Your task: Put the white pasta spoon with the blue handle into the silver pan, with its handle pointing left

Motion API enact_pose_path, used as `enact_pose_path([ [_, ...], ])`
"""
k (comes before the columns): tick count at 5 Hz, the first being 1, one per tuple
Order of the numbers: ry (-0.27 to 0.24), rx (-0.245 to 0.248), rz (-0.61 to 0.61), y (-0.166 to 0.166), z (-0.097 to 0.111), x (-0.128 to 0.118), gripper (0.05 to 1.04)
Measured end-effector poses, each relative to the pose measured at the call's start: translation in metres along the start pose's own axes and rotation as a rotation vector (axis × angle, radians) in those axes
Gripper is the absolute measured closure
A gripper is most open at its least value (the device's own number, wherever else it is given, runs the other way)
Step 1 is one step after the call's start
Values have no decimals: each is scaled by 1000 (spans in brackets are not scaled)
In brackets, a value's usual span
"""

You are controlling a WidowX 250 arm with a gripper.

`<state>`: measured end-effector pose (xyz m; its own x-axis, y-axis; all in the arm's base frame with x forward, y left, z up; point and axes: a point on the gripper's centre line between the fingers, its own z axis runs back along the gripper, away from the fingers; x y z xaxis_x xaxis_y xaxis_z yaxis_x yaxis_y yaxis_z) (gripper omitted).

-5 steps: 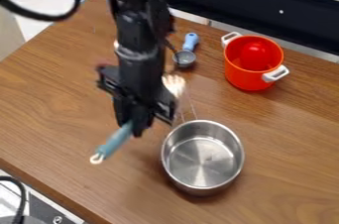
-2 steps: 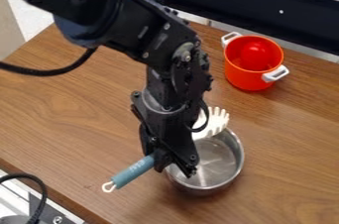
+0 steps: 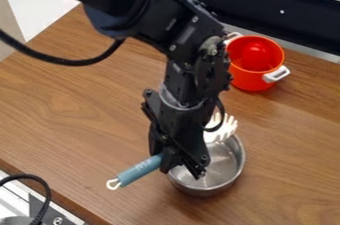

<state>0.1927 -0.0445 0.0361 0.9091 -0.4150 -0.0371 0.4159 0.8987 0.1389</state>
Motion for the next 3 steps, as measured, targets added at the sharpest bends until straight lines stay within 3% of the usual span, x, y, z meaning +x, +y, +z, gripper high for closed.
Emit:
enact_pose_path([
  [3,11,-17,25,8,1,-4,879],
])
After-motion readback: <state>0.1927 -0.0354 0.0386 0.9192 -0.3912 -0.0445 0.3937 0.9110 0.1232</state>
